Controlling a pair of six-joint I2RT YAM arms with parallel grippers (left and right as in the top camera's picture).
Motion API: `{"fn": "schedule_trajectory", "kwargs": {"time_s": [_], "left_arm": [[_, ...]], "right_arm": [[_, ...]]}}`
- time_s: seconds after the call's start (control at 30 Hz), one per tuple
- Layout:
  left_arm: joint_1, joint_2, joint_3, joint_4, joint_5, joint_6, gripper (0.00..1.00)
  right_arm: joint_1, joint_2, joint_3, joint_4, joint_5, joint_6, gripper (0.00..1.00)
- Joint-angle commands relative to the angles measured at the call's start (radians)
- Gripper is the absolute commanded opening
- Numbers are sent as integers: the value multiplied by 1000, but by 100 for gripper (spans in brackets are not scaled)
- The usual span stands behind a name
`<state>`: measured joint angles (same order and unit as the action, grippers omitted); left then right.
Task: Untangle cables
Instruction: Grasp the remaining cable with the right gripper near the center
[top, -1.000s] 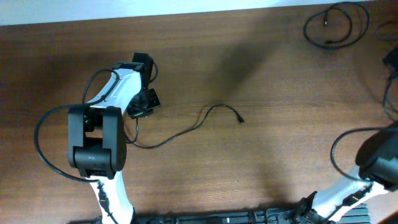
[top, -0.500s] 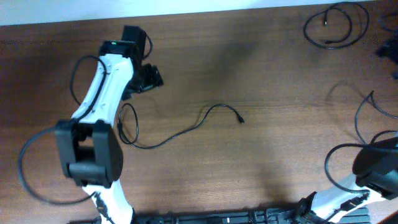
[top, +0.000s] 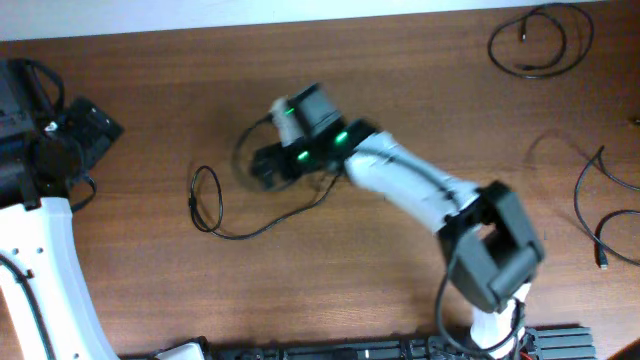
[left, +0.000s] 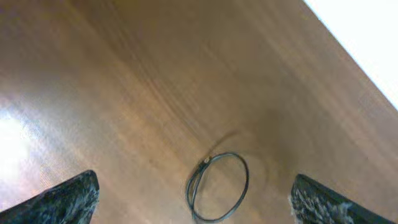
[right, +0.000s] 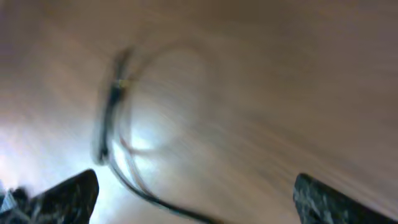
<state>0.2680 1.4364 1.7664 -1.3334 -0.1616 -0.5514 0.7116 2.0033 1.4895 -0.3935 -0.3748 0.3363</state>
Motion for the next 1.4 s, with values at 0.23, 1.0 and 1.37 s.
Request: {"fn": "schedule_trajectory", "kwargs": {"time_s": [0.23, 1.0, 1.37], "left_arm": [[5, 0, 8, -78, 18, -13, 99], [5, 0, 8, -78, 18, -13, 99], [5, 0, 8, -78, 18, -13, 99]], "right_arm": [[204, 158, -12, 315, 168, 174, 68], [-145, -80, -176, -687, 525, 1252, 99], [-158, -99, -359, -328, 626, 1024, 99]]}}
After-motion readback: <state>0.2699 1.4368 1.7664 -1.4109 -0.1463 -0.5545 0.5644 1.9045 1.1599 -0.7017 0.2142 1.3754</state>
